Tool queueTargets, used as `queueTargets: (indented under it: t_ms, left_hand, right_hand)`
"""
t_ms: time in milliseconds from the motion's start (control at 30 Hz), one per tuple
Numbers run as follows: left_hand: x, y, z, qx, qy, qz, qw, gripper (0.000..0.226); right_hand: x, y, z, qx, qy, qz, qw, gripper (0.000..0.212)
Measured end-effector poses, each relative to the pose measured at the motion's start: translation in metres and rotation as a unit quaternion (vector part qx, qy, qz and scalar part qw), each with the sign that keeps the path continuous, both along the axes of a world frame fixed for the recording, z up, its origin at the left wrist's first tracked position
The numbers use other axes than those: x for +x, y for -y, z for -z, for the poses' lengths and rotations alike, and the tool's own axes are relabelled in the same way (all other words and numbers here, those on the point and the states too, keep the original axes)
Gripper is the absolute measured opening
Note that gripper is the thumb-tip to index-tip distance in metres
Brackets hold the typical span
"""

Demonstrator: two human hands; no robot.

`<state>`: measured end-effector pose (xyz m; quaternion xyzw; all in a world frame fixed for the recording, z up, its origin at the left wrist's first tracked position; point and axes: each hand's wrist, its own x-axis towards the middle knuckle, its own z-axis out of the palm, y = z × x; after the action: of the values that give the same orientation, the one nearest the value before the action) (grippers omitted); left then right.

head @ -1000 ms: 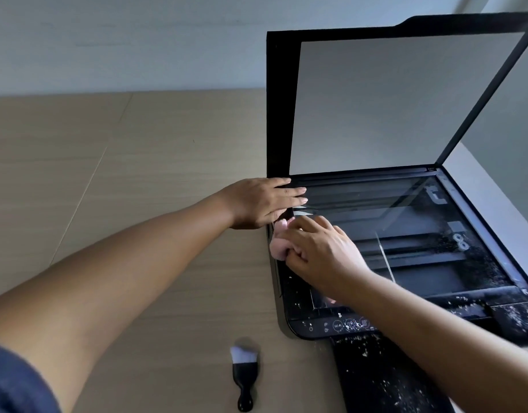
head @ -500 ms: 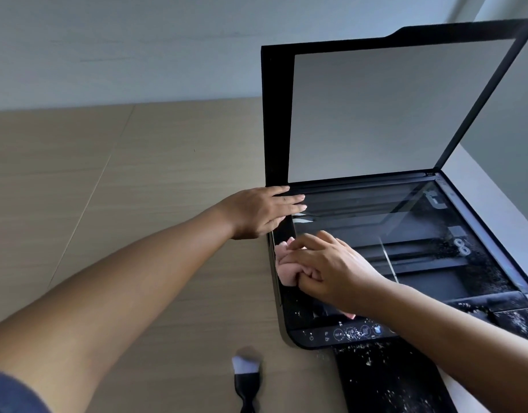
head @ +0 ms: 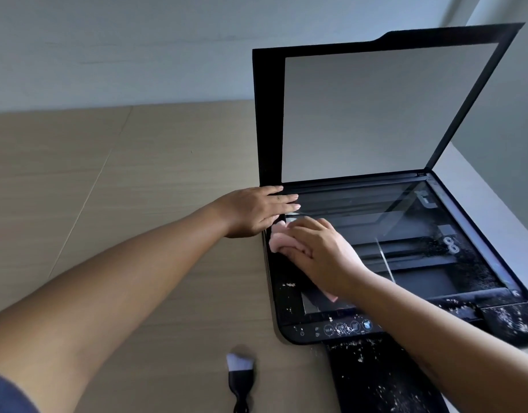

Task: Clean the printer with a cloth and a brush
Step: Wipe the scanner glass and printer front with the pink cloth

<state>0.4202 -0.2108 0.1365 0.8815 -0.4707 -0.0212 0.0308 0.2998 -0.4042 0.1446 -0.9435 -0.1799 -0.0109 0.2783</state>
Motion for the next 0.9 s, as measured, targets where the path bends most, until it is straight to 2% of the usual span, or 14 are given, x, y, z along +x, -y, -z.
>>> queueTargets:
  t_ms: [100, 233, 367, 467, 533, 667, 800, 900]
  left_hand:
    - [-0.005, 0.003, -0.004, -0.003, -0.033, -0.028, 0.999, 0.047]
    - [-0.017, 0.01, -0.004, -0.027, -0.072, -0.074, 0.994, 0.047]
    - [-0.03, 0.016, 0.004, -0.064, -0.095, -0.12, 0.986, 0.046]
    - [-0.038, 0.024, 0.006, -0.118, -0.136, -0.156, 0.971, 0.044]
    - [-0.04, 0.029, 0.009, -0.126, -0.127, -0.172, 0.969, 0.043]
    - [-0.046, 0.034, 0.014, -0.122, -0.09, -0.186, 0.971, 0.043]
    - [-0.046, 0.035, 0.012, -0.103, -0.078, -0.187, 0.974, 0.045]
    - [-0.047, 0.035, 0.012, -0.094, -0.072, -0.188, 0.975, 0.046]
  right_hand:
    - [-0.002, -0.003, 0.002, -0.056, 0.016, -0.036, 0.998, 0.042]
    - [-0.016, 0.01, 0.002, -0.066, -0.01, -0.081, 0.994, 0.039]
    - [-0.023, 0.015, 0.004, -0.047, -0.004, -0.08, 0.996, 0.038]
    - [-0.027, 0.005, 0.001, -0.042, 0.029, -0.031, 0.998, 0.036]
    - [-0.036, 0.0, 0.001, -0.074, 0.028, -0.034, 0.996, 0.038]
    - [-0.05, 0.017, -0.001, -0.099, 0.005, -0.104, 0.99, 0.037]
    - [-0.051, 0.012, -0.002, -0.09, 0.031, -0.036, 0.995, 0.035]
    - [-0.059, 0.009, -0.001, -0.104, 0.02, -0.089, 0.99, 0.032]
